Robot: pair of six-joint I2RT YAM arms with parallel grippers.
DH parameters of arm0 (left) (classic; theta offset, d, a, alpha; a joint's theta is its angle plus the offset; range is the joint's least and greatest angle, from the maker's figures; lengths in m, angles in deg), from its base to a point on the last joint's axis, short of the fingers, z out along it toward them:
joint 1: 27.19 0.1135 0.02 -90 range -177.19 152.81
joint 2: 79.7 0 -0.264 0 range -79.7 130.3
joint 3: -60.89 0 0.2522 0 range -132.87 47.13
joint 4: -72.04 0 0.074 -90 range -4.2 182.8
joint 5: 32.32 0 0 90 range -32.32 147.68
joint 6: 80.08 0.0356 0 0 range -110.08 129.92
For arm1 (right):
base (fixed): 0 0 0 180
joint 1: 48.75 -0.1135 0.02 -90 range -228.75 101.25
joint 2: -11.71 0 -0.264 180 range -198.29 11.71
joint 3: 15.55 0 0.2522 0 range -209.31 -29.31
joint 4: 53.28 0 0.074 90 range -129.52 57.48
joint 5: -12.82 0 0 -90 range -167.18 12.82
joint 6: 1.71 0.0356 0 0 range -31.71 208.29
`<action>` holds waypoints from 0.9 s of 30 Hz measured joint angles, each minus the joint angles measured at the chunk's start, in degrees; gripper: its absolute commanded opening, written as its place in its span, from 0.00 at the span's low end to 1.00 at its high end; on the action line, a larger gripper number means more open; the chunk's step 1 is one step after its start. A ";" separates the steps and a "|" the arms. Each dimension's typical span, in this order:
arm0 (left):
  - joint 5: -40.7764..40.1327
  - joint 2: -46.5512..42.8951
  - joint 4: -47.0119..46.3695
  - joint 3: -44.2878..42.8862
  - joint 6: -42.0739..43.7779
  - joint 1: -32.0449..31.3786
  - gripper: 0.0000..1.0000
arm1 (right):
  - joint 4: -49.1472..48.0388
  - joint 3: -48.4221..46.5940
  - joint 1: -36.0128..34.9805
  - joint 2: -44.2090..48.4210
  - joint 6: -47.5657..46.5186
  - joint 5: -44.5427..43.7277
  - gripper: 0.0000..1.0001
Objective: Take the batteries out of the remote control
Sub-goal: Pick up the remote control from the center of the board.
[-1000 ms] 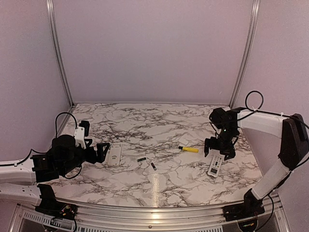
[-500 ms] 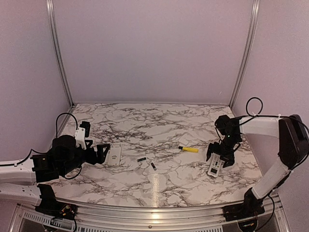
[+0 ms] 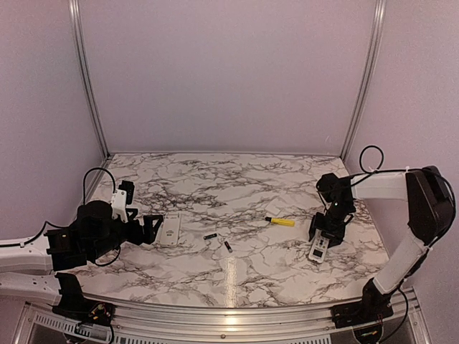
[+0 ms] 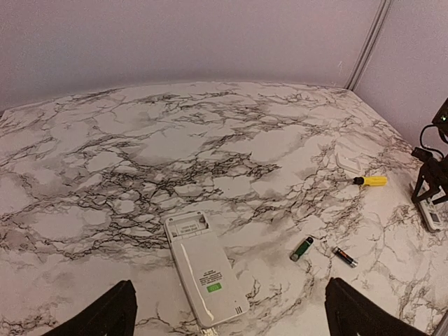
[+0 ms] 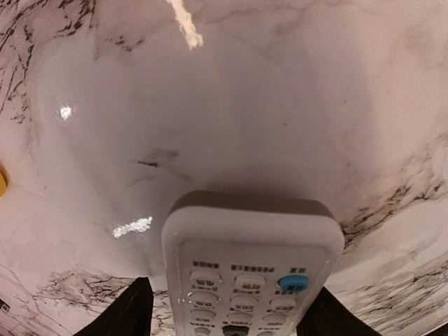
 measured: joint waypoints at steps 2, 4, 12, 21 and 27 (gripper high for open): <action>0.00 0.00 0.00 0.00 -0.02 0.00 0.97 | -0.13 0.04 0.02 -0.04 -0.13 -0.33 0.51; 0.00 0.02 0.02 0.00 -0.09 0.00 0.97 | -0.24 0.13 0.04 -0.11 -0.07 -0.61 0.45; 0.02 0.79 0.07 0.00 -0.20 0.00 0.99 | -0.48 0.15 0.04 0.09 -0.20 -0.57 0.20; -0.22 3.19 1.01 -2.14 -0.13 0.00 0.99 | -2.19 -2.51 0.04 7.96 -0.17 4.61 0.07; 1.09 4.96 3.04 -6.97 0.72 0.07 0.99 | -11.39 -5.44 0.04 15.58 1.18 12.28 0.00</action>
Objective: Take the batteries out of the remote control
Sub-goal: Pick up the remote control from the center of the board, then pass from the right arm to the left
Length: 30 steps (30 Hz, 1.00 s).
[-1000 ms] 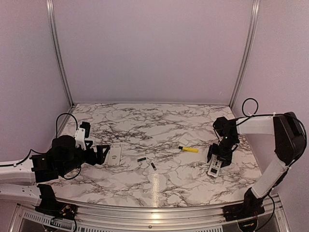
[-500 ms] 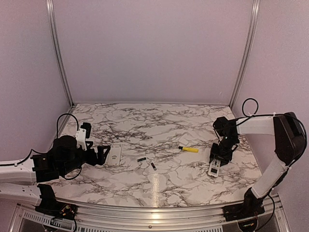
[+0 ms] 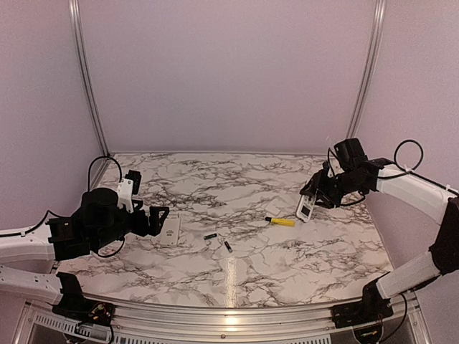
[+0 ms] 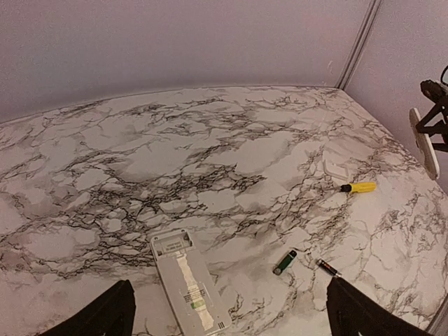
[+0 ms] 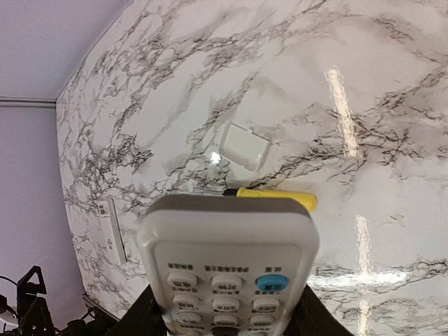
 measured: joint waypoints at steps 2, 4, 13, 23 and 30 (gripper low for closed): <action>1.25 0.52 0.70 -1.88 0.26 0.13 0.99 | -4.22 0.02 0.00 2.12 1.53 2.93 0.00; 2.93 1.33 1.16 -4.07 0.46 0.39 0.99 | -9.14 0.57 0.00 3.98 3.34 5.22 0.00; 16.68 5.42 -1.60 -13.88 0.46 0.96 0.99 | -36.98 2.34 -5.51 9.03 11.39 8.22 0.00; 33.94 12.59 -16.00 -22.25 -6.19 1.22 0.99 | -58.49 -0.48 -14.82 6.78 12.46 5.86 0.00; 42.58 20.17 -26.64 -27.08 -11.74 1.25 0.96 | -71.52 -1.33 -19.76 4.83 11.87 6.45 0.00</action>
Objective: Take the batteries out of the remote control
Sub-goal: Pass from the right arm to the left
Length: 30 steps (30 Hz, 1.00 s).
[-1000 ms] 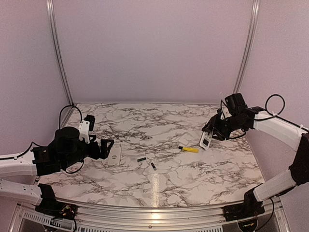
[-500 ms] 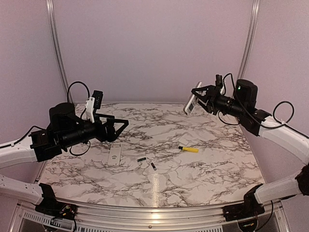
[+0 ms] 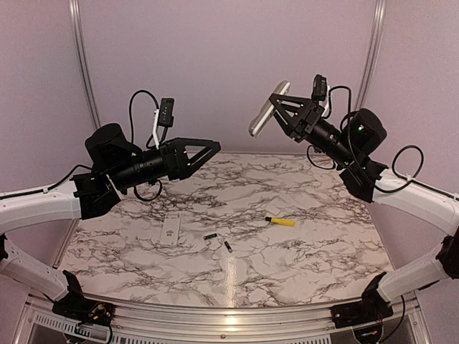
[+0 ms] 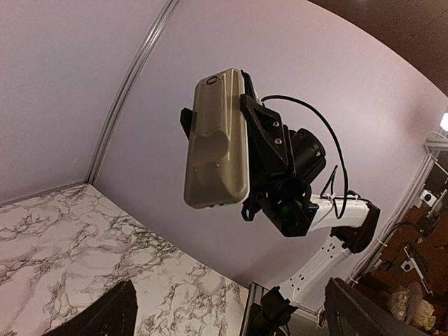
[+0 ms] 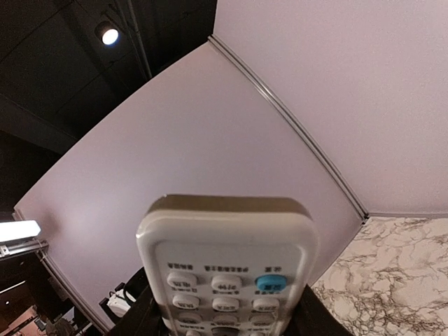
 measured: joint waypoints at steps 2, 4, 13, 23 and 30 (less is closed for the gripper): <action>1.64 2.12 -3.06 -0.98 -1.60 0.00 0.95 | -2.86 -0.17 -0.92 -0.72 0.04 0.66 0.00; 3.30 4.44 -6.14 -2.01 -3.26 0.00 0.93 | -5.40 -0.37 -1.92 -1.53 0.11 1.55 0.00; 8.87 12.52 -14.62 -8.13 -10.56 0.00 0.86 | -9.20 -1.27 -5.70 -2.99 -0.07 4.13 0.00; 11.30 16.33 -18.86 -11.58 -14.75 -1.14 0.77 | -9.35 -1.70 -6.64 -3.06 -0.61 5.51 0.00; 11.19 17.29 -19.04 -12.70 -15.45 -2.49 0.64 | -8.81 -1.97 -7.34 -3.06 -1.27 5.62 0.00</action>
